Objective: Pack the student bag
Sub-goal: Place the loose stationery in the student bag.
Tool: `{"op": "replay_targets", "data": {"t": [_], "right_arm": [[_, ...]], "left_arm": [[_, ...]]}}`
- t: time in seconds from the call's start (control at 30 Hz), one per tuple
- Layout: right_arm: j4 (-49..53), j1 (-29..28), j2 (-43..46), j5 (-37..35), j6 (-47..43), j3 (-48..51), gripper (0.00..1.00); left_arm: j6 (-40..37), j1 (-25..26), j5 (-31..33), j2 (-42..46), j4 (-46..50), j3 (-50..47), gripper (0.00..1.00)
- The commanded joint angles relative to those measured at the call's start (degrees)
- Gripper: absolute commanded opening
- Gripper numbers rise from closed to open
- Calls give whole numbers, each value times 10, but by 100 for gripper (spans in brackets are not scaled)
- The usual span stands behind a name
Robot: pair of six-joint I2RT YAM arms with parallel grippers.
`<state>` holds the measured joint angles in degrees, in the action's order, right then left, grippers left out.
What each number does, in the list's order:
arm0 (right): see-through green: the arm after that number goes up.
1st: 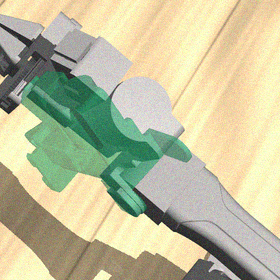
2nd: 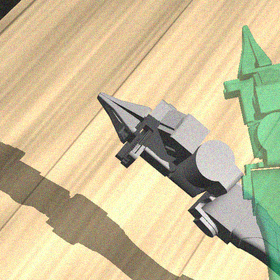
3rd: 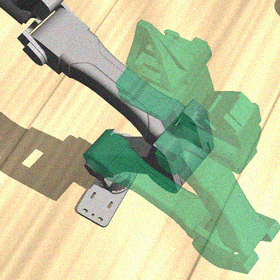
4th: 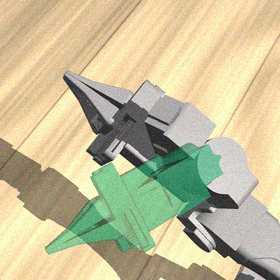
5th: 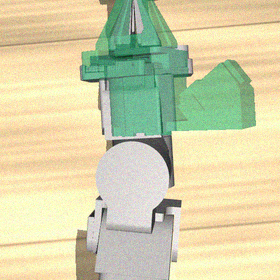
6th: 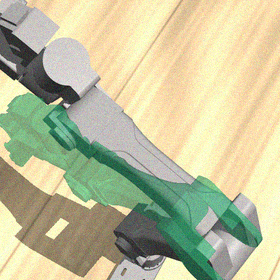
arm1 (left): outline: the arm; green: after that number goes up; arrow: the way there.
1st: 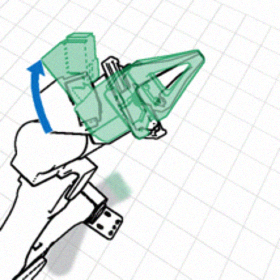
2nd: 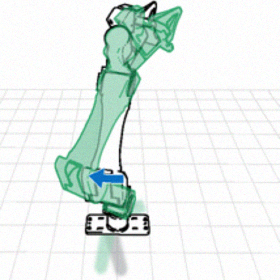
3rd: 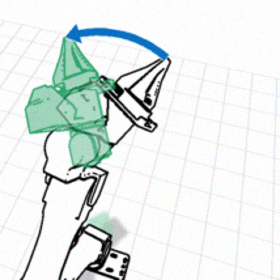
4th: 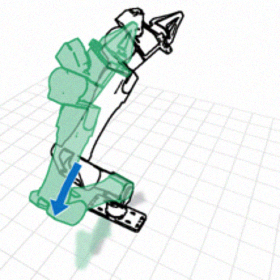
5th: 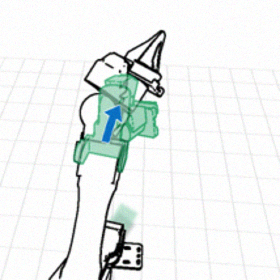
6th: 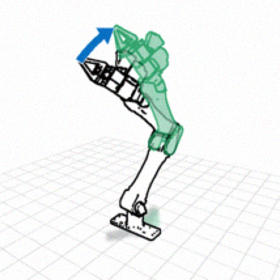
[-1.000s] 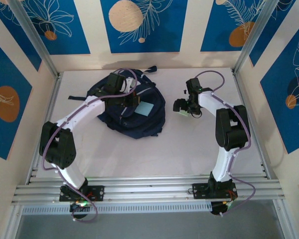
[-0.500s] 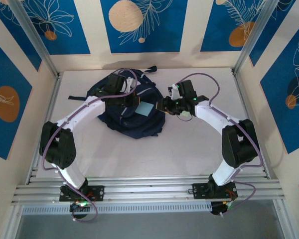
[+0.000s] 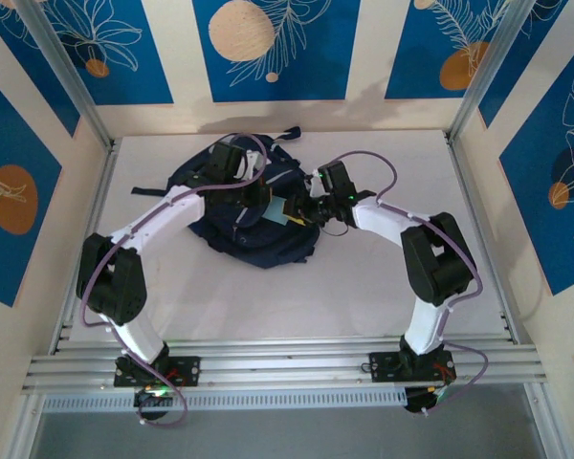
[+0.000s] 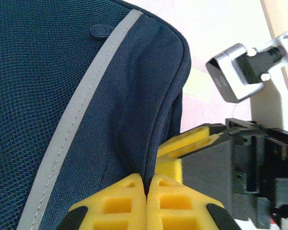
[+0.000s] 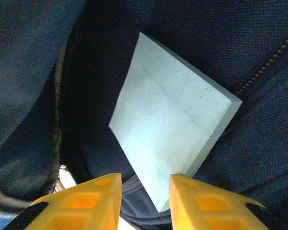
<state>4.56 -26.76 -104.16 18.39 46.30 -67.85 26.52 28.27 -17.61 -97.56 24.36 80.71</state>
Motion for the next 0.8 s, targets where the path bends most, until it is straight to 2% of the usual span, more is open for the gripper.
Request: {"op": "replay_targets", "data": {"t": [0.0, 0.23, 0.4, 0.6, 0.77], "right_arm": [[-7, -12, -17, -8, 7, -32, 32], [-55, -35, -79, 5, 31, -71, 31], [-42, -46, -108, 10, 27, -121, 31], [-16, -31, -30, 12, -5, -71, 32], [66, 16, 51, -4, -64, -18, 40]], "left_arm": [[12, 14, -37, 27, -32, -2, 0], [19, 24, -43, 30, -39, -3, 0], [16, 27, -38, 33, -36, -7, 0], [-4, 25, -2, 29, -22, -2, 0], [-14, 24, 10, 22, -16, 4, 0]]}}
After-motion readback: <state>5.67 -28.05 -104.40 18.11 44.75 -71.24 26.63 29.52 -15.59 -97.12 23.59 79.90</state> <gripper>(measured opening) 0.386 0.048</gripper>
